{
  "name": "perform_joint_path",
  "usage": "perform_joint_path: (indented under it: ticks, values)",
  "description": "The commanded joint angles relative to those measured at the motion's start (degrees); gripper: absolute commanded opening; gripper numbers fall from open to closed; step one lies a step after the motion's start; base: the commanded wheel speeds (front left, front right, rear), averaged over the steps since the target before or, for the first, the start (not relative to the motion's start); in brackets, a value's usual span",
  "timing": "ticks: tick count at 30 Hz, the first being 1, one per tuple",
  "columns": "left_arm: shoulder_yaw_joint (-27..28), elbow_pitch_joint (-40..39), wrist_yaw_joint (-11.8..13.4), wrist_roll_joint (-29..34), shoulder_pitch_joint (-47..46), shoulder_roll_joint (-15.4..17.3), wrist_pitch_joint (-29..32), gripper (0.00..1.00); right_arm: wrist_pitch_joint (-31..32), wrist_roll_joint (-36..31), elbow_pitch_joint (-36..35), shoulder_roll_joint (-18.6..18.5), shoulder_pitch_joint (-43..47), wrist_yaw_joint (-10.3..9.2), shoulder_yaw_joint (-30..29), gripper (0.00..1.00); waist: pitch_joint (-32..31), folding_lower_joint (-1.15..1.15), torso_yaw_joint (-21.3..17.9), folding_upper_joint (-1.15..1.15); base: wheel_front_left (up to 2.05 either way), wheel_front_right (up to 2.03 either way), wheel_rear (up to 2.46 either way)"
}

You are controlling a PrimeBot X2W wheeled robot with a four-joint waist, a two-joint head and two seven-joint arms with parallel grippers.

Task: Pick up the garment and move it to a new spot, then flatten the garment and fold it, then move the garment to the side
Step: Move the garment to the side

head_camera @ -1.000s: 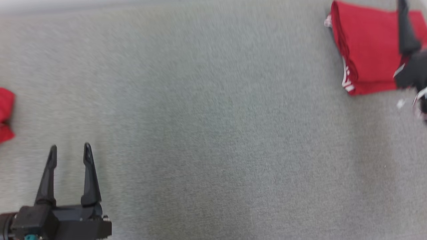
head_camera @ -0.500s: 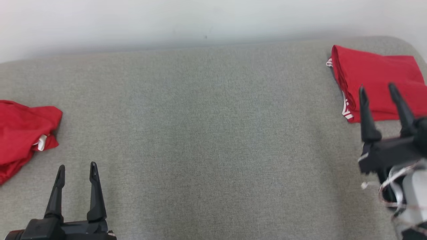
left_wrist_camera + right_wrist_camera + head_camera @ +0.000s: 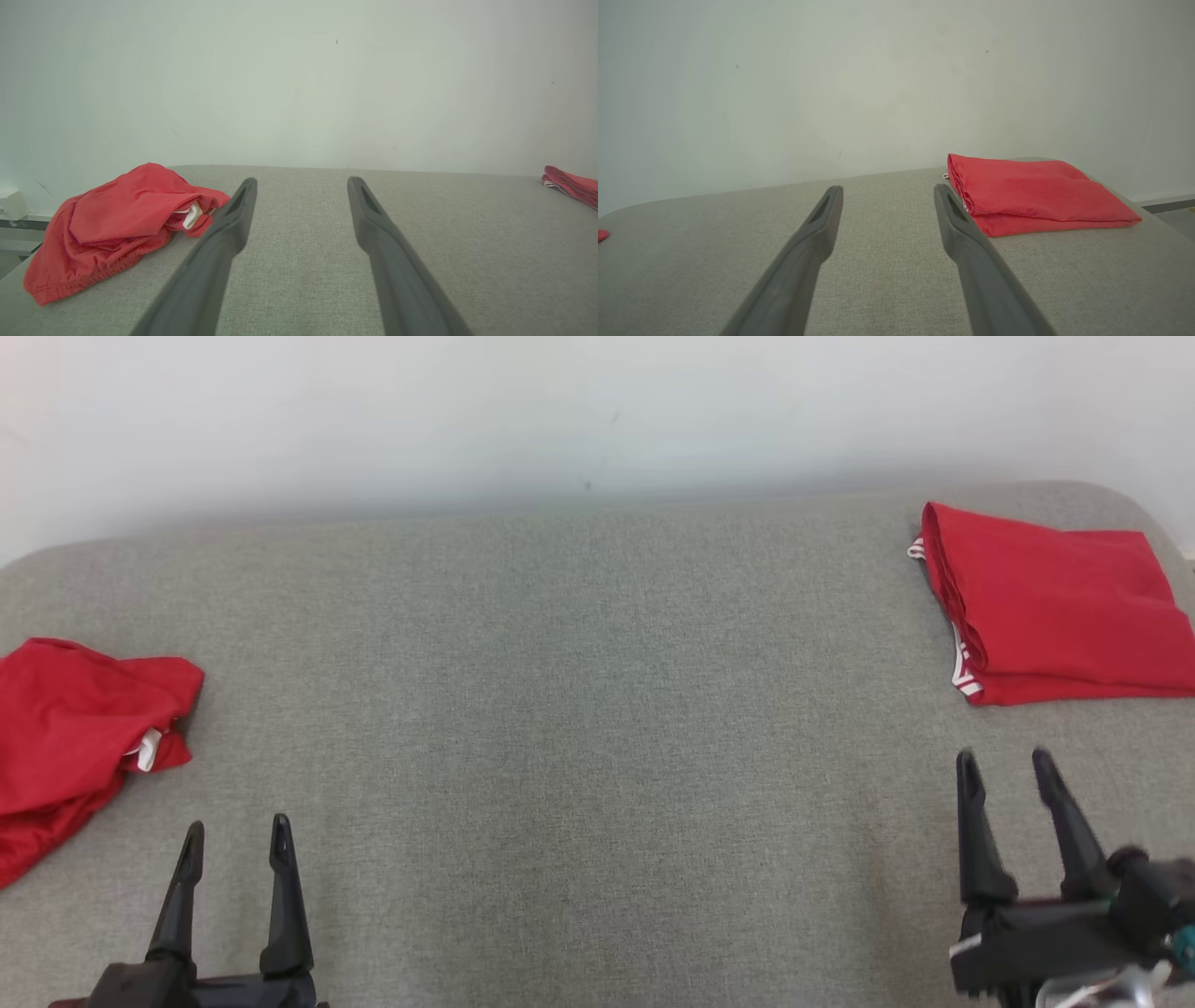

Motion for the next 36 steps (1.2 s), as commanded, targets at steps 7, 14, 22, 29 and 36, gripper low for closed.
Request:
perform_joint_path:
  ticks: [7, 14, 22, 29, 36]
  values:
    - [0.08, 1.65, -0.38, -0.89, 1.88, -0.26, -0.21, 1.0, 0.04, -1.76, -2.59, 2.51, 6.37, -0.1, -0.58, 1.0, -2.22, 0.01, 0.55, 0.01, 0.0, 0.0, 0.0]
    - [-0.64, 3.42, -0.66, -1.17, 3.16, -0.31, -0.22, 1.0, 0.12, -2.83, -2.74, 3.53, 9.47, -0.1, 0.11, 1.0, -4.73, 0.01, 1.24, 0.01, 0.0, 0.0, 0.0]
    - [-1.82, 5.22, -0.89, -1.24, 4.07, 0.1, 0.21, 1.0, 0.58, -3.03, -2.46, 3.94, 11.36, -0.11, 0.91, 1.0, -6.92, 0.01, 2.2, 0.01, 0.0, 0.0, 0.0]
    - [-2.4, 5.77, -0.77, -1.39, 4.32, 0.28, 0.46, 1.0, 1.03, -3.19, -2.3, 4.14, 11.92, -0.1, 1.88, 1.0, -7.68, 0.01, 2.89, 0.01, 0.0, 0.0, 0.0]
    - [-2.9, 6.23, -0.67, -1.67, 4.14, 0.26, 0.51, 1.0, 0.84, -2.66, -1.63, 4.23, 12.01, -0.1, 2.35, 1.0, -7.96, 0.01, 3.31, 0.01, 0.0, 0.0, 0.0]
